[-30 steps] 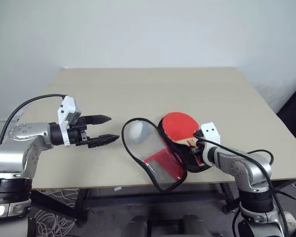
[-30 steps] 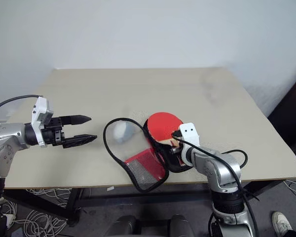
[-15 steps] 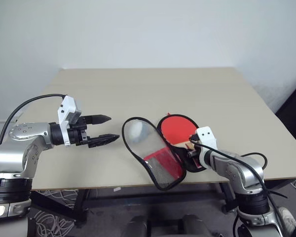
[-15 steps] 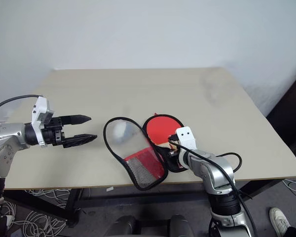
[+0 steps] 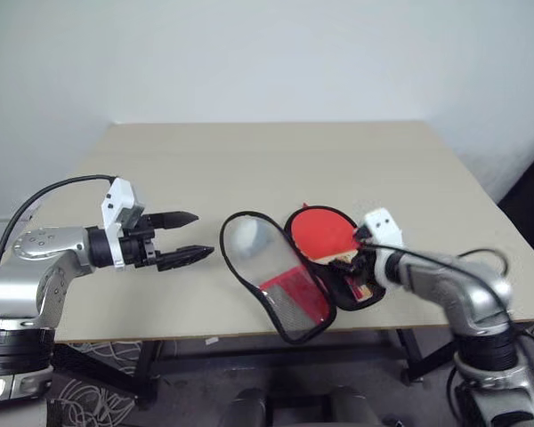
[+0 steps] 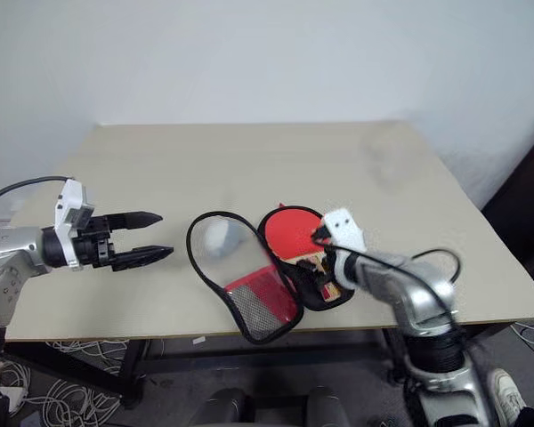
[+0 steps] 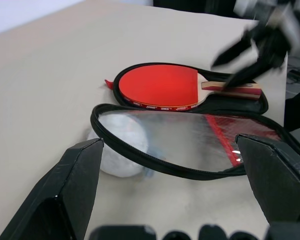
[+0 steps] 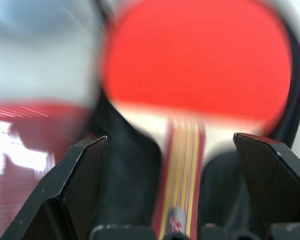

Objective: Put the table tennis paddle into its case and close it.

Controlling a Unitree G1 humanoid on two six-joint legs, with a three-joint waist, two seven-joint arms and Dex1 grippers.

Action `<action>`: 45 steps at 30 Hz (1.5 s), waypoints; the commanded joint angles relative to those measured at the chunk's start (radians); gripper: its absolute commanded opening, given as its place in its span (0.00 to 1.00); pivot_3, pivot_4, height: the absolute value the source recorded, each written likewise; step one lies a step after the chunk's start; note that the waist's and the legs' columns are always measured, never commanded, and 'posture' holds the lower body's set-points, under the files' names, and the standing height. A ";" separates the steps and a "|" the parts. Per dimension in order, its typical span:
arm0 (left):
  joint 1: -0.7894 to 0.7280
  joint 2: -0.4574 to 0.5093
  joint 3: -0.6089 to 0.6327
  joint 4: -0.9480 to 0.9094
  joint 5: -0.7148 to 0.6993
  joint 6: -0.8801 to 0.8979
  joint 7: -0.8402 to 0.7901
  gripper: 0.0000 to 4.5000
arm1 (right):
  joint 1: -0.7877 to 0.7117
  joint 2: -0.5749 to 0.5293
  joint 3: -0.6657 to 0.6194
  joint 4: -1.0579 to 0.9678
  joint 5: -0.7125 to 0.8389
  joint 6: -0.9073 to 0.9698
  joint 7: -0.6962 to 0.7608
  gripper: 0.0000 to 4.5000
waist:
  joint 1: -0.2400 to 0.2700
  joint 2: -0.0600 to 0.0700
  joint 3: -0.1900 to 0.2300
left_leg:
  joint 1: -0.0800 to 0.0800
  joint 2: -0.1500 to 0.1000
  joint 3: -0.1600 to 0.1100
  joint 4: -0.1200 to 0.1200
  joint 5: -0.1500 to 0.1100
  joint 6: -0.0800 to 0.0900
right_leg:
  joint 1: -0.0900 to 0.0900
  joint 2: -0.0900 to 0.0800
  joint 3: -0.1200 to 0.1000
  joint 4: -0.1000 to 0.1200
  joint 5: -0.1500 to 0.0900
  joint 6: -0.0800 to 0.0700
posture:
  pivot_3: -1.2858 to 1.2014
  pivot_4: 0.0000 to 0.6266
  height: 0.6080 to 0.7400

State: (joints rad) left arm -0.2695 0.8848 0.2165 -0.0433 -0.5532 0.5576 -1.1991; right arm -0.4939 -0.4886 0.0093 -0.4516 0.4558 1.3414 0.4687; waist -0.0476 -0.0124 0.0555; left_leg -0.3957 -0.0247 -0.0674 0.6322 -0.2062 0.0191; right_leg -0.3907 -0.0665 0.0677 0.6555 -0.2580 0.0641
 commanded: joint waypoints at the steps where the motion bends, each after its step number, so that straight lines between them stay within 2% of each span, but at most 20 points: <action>1: 0.043 0.032 0.069 -0.035 -0.030 0.012 0.002 0.88 | -0.061 -0.132 -0.074 -0.028 0.071 -0.104 0.159 1.00 | 0.000 0.000 0.000 | 0.000 0.000 0.000 0.000 0.000 0.000 | 0.000 0.000 -0.001 -0.001 0.000 0.000 | 0.52 0.00 0.96; 5: 0.129 0.036 0.071 -0.056 -0.024 0.005 -0.002 0.58 | -0.138 -0.223 -0.091 0.092 0.042 -0.214 0.200 1.00 | 0.000 0.000 0.000 | 0.001 0.002 0.001 0.000 0.000 0.000 | 0.000 -0.001 0.000 -0.002 0.000 0.000 | 0.52 0.00 0.96; 11: 0.176 -0.034 -0.001 -0.093 0.018 -0.019 0.069 0.09 | -0.188 -0.241 -0.072 0.169 0.025 -0.280 0.194 1.00 | 0.002 -0.001 0.000 | -0.001 0.002 0.001 -0.001 0.000 0.000 | 0.000 -0.003 0.000 -0.002 0.000 -0.002 | 0.52 0.00 0.96; 18: 0.108 -0.154 -0.175 -0.082 0.122 -0.060 0.159 0.09 | -0.211 -0.227 -0.080 0.159 0.034 -0.275 0.163 1.00 | 0.002 -0.001 0.000 | -0.001 0.002 0.001 0.000 0.000 0.000 | 0.000 -0.003 0.000 -0.002 0.001 -0.002 | 0.52 0.00 0.96; 26: -0.061 -0.327 -0.282 -0.074 0.108 -0.031 0.198 0.09 | -0.203 -0.218 -0.105 0.154 0.038 -0.258 0.116 1.00 | 0.002 -0.001 0.000 | -0.001 -0.001 0.001 0.001 0.000 0.000 | 0.001 -0.002 0.000 -0.001 0.002 -0.003 | 0.52 0.00 0.96; 31: -0.173 -0.475 -0.386 -0.002 0.143 -0.043 0.223 0.09 | -0.230 -0.204 -0.118 0.181 0.030 -0.272 0.085 1.00 | 0.002 -0.001 0.000 | -0.001 -0.003 0.001 0.003 0.000 0.001 | 0.002 -0.002 0.000 -0.001 0.002 -0.003 | 0.52 0.00 0.96; 36: -0.253 -0.580 -0.449 0.111 0.207 -0.083 0.262 0.09 | -0.261 -0.200 -0.121 0.219 0.020 -0.284 0.062 1.00 | 0.001 -0.001 0.000 | -0.001 -0.004 0.001 0.003 -0.001 0.001 | 0.001 0.000 0.001 -0.001 0.003 -0.004 | 0.52 0.00 0.96; 38: -0.262 -0.605 -0.453 0.124 0.209 -0.070 0.273 0.09 | -0.264 -0.196 -0.122 0.222 0.022 -0.283 0.053 1.00 | 0.001 -0.001 0.000 | -0.001 -0.004 0.001 0.003 -0.001 0.001 | 0.001 0.000 0.001 -0.001 0.003 -0.004 | 0.52 0.00 0.96; 41: -0.236 -0.588 -0.452 0.107 0.203 -0.029 0.266 0.09 | -0.257 -0.195 -0.124 0.210 0.029 -0.278 0.046 1.00 | 0.001 -0.001 0.000 | -0.001 -0.004 0.001 0.003 -0.001 0.002 | 0.001 0.000 0.001 -0.001 0.003 -0.004 | 0.52 0.00 0.96; 45: -0.183 -0.565 -0.440 0.037 0.149 0.064 0.261 0.36 | -0.240 -0.189 -0.122 0.194 0.033 -0.273 0.034 1.00 | 0.001 -0.001 0.000 | -0.001 -0.004 0.001 0.003 -0.001 0.002 | 0.001 0.000 0.001 -0.001 0.003 -0.004 | 0.52 0.00 0.96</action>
State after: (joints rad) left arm -0.4513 0.3183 -0.2465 0.0591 -0.3678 0.5874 -0.9323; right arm -0.7279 -0.6823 -0.0789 -0.2240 0.4888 1.0813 0.5163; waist -0.0466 -0.0130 0.0551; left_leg -0.3970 -0.0287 -0.0662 0.6357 -0.2070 0.0207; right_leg -0.3895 -0.0671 0.0690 0.6548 -0.2552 0.0603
